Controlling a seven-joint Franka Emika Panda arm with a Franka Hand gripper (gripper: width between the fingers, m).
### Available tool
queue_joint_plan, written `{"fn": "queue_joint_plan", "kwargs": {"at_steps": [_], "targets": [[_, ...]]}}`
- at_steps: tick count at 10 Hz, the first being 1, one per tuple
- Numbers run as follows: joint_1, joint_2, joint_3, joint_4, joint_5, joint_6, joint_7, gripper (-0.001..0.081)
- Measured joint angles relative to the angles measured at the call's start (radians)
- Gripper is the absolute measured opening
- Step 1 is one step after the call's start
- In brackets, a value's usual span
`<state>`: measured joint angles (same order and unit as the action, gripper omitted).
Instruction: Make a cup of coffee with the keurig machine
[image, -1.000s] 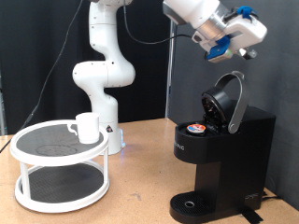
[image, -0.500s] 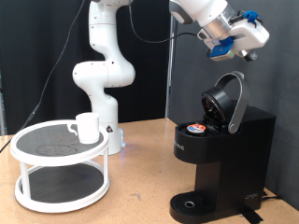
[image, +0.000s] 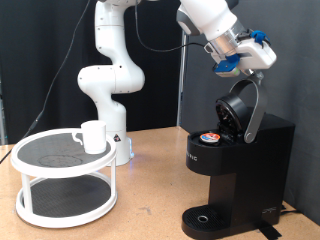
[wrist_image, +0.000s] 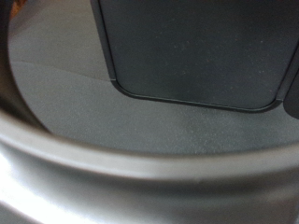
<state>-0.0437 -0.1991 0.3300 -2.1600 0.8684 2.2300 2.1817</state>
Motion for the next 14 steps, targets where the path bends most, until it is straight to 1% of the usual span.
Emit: {"fn": "queue_joint_plan", "kwargs": {"at_steps": [2,5,7,9,11,14], "targets": [[-0.002,-0.015,-0.007,-0.014,0.005,0.014,0.000,0.0000],[-0.019,-0.048,-0.030,-0.040,0.008,0.015,0.000,0.0000],[-0.042,-0.070,-0.049,-0.055,-0.006,0.007,0.003,0.0000],[-0.070,-0.083,-0.065,-0.068,-0.049,-0.002,0.013,0.0000],[-0.102,-0.078,-0.074,-0.093,-0.094,0.000,0.015,0.0000],[-0.127,-0.037,-0.085,-0.124,-0.107,0.023,-0.015,0.0000]]}}
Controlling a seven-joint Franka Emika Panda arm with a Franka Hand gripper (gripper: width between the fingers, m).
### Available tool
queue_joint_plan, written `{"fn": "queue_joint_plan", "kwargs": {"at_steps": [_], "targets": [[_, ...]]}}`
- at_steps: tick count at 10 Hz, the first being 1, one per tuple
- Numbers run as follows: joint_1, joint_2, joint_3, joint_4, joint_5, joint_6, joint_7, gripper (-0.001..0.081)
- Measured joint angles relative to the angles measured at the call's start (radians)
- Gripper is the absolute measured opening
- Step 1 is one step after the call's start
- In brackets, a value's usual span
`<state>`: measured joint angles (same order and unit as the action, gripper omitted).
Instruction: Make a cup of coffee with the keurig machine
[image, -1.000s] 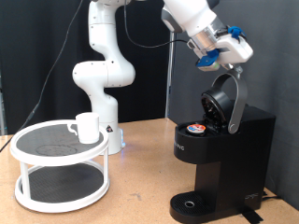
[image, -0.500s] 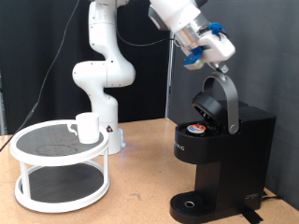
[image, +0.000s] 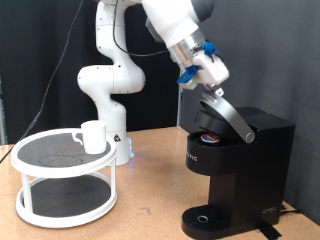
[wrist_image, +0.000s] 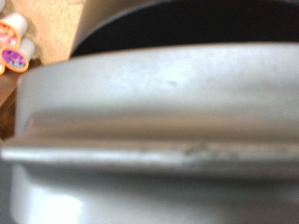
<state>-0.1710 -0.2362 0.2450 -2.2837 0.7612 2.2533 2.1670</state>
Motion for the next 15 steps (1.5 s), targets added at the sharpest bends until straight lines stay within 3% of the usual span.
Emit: {"fn": "queue_joint_plan", "kwargs": {"at_steps": [5,10,15], "targets": [[-0.022,0.035,-0.024,-0.042,0.004,0.023,-0.101,0.0000],[-0.022,0.035,-0.025,-0.064,0.004,0.051,-0.117,0.0000],[-0.022,0.045,-0.025,-0.100,0.006,0.134,-0.168,0.0000]]}}
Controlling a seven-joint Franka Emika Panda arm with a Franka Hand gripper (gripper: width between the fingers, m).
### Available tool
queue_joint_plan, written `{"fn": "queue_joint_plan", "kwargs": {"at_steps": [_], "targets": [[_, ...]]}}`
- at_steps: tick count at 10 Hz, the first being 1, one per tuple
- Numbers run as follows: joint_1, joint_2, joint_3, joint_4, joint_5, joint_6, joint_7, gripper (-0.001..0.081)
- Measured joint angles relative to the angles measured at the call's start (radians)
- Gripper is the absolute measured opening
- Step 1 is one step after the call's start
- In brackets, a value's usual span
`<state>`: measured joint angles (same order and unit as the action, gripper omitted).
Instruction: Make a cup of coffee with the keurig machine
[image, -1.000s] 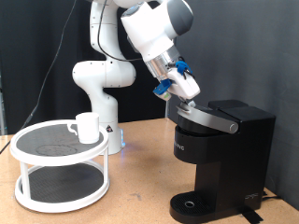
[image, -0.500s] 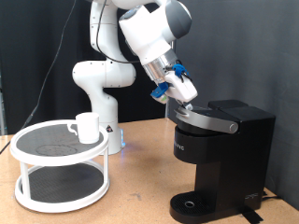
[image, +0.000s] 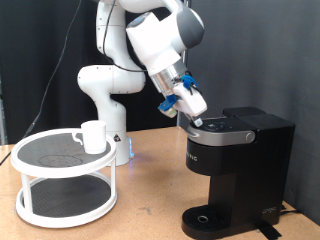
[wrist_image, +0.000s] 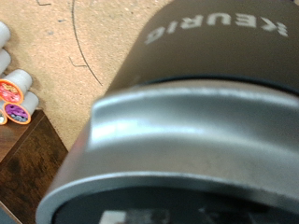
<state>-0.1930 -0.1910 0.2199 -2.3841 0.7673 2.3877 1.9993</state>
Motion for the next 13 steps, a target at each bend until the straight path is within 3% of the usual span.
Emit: {"fn": "queue_joint_plan", "kwargs": {"at_steps": [6,13], "targets": [[0.000,-0.002,-0.004,-0.005,0.021,0.016,-0.042,0.0000],[0.000,-0.041,-0.035,-0.013,0.168,-0.051,-0.177,0.0000]]}}
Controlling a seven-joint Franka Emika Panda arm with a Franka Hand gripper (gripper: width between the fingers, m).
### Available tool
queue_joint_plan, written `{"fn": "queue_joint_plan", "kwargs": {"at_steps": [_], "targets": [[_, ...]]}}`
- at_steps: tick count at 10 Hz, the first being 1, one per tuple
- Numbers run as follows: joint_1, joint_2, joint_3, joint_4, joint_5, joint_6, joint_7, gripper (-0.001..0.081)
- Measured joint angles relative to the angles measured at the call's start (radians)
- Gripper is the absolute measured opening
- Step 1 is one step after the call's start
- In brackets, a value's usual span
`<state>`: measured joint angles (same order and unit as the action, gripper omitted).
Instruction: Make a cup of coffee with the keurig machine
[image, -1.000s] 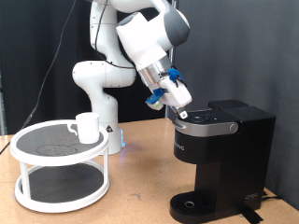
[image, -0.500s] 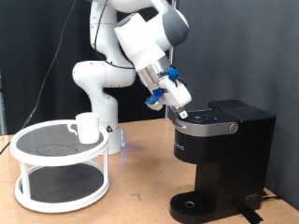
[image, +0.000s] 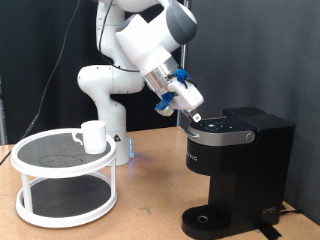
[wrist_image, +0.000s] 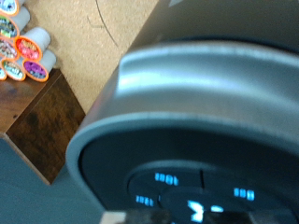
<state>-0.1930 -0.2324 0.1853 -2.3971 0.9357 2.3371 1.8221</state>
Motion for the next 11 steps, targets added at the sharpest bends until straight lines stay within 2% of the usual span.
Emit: {"fn": "queue_joint_plan", "kwargs": {"at_steps": [3,5,6,7,9,11], "targets": [[0.000,-0.054,-0.026,0.008,0.039,-0.095,-0.007,0.0000],[0.000,-0.082,-0.056,0.031,0.041,-0.208,0.002,0.0000],[0.000,-0.081,-0.054,0.027,0.040,-0.198,0.000,0.0000],[0.000,-0.081,-0.058,0.024,0.034,-0.226,-0.009,0.0000],[-0.003,-0.096,-0.095,0.001,0.041,-0.291,-0.027,0.0000],[-0.017,-0.134,-0.136,-0.047,0.041,-0.307,-0.039,0.0000]]}}
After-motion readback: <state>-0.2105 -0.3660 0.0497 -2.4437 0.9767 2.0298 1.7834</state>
